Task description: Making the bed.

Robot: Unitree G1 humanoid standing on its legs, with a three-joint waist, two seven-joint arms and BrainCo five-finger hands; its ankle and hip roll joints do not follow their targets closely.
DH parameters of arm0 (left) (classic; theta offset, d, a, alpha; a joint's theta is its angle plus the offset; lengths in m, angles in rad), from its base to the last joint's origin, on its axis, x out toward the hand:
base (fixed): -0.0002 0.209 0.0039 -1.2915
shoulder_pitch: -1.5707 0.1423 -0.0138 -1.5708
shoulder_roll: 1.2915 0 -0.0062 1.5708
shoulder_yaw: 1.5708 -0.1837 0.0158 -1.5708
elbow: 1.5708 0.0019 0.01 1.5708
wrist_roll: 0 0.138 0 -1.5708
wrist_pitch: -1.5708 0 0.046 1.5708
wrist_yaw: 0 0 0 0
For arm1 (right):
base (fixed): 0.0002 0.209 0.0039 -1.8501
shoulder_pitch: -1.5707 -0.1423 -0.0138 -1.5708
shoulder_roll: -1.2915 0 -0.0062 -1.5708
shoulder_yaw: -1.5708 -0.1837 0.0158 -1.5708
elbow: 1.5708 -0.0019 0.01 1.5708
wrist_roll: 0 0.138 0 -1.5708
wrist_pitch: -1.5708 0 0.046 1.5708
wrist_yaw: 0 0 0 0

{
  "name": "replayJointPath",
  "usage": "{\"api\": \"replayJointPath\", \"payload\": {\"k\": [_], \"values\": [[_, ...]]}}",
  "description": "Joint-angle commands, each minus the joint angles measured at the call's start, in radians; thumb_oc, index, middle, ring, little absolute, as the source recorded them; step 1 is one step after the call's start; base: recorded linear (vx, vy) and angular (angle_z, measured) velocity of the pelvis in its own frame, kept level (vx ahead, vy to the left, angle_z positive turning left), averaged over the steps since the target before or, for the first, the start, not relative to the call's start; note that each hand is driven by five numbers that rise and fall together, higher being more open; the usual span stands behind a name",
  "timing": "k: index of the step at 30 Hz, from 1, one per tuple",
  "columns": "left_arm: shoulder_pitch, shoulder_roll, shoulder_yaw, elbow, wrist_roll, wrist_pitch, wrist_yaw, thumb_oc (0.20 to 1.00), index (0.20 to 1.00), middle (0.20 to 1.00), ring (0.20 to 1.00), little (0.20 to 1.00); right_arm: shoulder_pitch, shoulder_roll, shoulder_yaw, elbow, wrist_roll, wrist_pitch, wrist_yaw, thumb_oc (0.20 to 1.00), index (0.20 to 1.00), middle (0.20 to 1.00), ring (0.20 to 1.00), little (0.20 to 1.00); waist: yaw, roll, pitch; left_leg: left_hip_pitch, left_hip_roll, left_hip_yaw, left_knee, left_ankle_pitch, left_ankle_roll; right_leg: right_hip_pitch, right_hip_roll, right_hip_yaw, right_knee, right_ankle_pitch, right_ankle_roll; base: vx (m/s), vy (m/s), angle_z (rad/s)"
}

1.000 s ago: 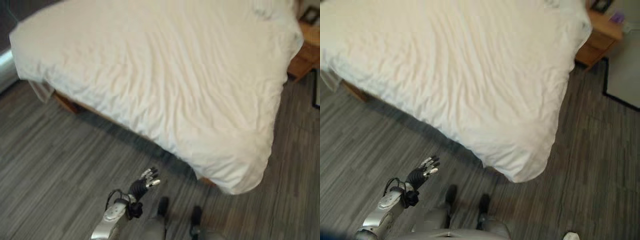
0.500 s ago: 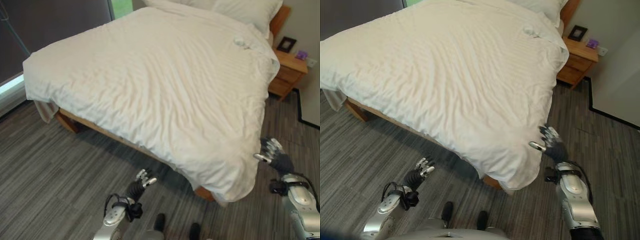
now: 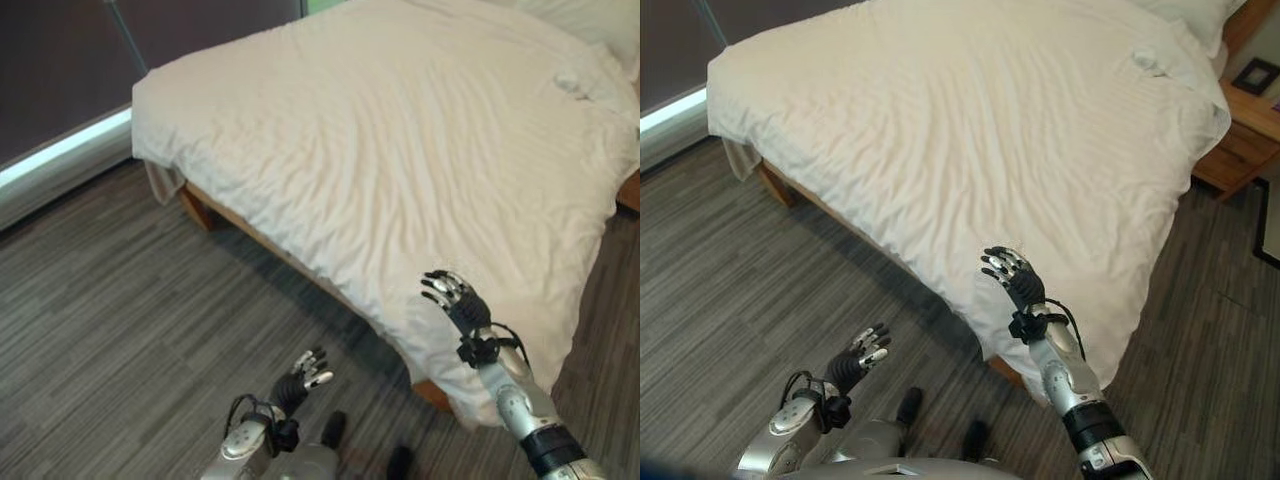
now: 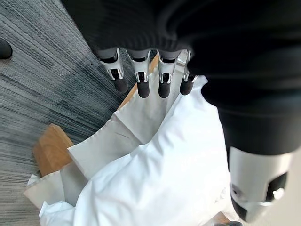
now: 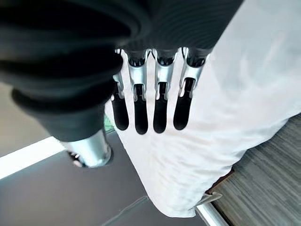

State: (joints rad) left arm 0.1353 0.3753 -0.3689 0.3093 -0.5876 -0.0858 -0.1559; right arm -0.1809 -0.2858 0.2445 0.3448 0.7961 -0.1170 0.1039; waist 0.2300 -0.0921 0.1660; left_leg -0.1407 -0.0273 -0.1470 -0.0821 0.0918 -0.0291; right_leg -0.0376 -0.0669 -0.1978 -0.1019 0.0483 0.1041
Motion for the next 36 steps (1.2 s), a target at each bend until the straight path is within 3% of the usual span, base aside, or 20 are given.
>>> {"api": "replayJointPath", "payload": {"k": [1, 8, 17, 28, 33, 35, 36], "values": [[-0.068, -0.006, -0.009, 0.011, -0.047, -0.048, 0.007, 1.0, 1.0, 1.0, 1.0, 1.0, -0.058, -0.033, -0.014, -0.061, 0.021, -0.064, -0.017, 0.2, 0.2, 0.2, 0.2, 0.2, 0.021, -0.015, 0.02, -0.044, -0.04, 0.018, -0.005, 0.028, 0.012, 0.083, 0.004, -0.017, 0.015, -0.014, -0.005, 0.0, 0.015, 0.03], [-0.066, -0.009, 0.004, 0.026, -0.031, -0.056, 0.021, 1.0, 1.0, 1.0, 1.0, 1.0, -0.059, -0.044, -0.019, -0.079, 0.005, -0.068, -0.026, 0.2, 0.2, 0.2, 0.2, 0.2, 0.027, -0.024, 0.039, -0.06, -0.044, 0.019, -0.005, 0.023, 0.018, 0.068, 0.001, -0.011, 0.015, -0.013, -0.003, 0.0, 0.0, 0.0], [-0.099, -0.024, 0.009, 0.049, -0.034, -0.064, 0.052, 1.0, 1.0, 1.0, 1.0, 1.0, -0.029, 0.004, -0.073, 0.071, 0.013, -0.079, -0.072, 0.2, 0.2, 0.2, 0.2, 0.2, 0.016, -0.016, 0.079, -0.088, -0.048, 0.025, -0.005, 0.027, 0.02, 0.037, 0.0, -0.009, 0.015, -0.007, -0.003, 0.0, 0.004, -0.02], [-0.077, -0.039, 0.064, 0.061, -0.038, -0.07, 0.058, 1.0, 1.0, 1.0, 1.0, 1.0, 0.222, 0.045, -0.288, 0.185, 0.134, -0.108, -0.053, 0.2, 0.2, 0.2, 0.2, 0.2, -0.058, -0.02, 0.096, -0.089, -0.042, 0.052, -0.005, 0.018, 0.026, 0.021, -0.003, 0.02, 0.015, 0.006, 0.0, 0.0, 0.007, -0.06], [-0.094, -0.036, 0.048, 0.062, -0.033, -0.07, 0.061, 1.0, 1.0, 1.0, 1.0, 1.0, 0.193, 0.015, -0.359, 0.466, 0.108, -0.101, -0.095, 0.2, 0.2, 0.2, 0.2, 0.2, -0.075, -0.016, 0.1, -0.087, -0.043, 0.057, -0.005, 0.015, 0.027, 0.017, -0.004, 0.025, 0.015, 0.008, 0.001, 0.0, -0.006, -0.11], [-0.106, -0.025, 0.038, 0.056, -0.022, -0.064, 0.056, 1.0, 1.0, 1.0, 1.0, 1.0, 0.136, -0.026, -0.388, 0.75, 0.037, -0.046, -0.13, 0.2, 0.2, 0.2, 0.2, 0.2, -0.069, -0.004, 0.104, -0.088, -0.046, 0.051, -0.005, 0.015, 0.027, 0.015, -0.004, 0.022, 0.015, 0.008, 0.002, 0.0, 0.0, 0.0], [-0.107, -0.026, 0.038, 0.056, -0.022, -0.063, 0.056, 1.0, 1.0, 1.0, 1.0, 1.0, 0.131, -0.028, -0.389, 0.756, 0.038, -0.047, -0.127, 0.2, 0.2, 0.2, 0.2, 0.2, -0.069, -0.003, 0.106, -0.088, -0.046, 0.051, -0.005, 0.015, 0.027, 0.015, -0.004, 0.022, 0.015, 0.008, 0.002, 0.0, 0.0, 0.0]]}}
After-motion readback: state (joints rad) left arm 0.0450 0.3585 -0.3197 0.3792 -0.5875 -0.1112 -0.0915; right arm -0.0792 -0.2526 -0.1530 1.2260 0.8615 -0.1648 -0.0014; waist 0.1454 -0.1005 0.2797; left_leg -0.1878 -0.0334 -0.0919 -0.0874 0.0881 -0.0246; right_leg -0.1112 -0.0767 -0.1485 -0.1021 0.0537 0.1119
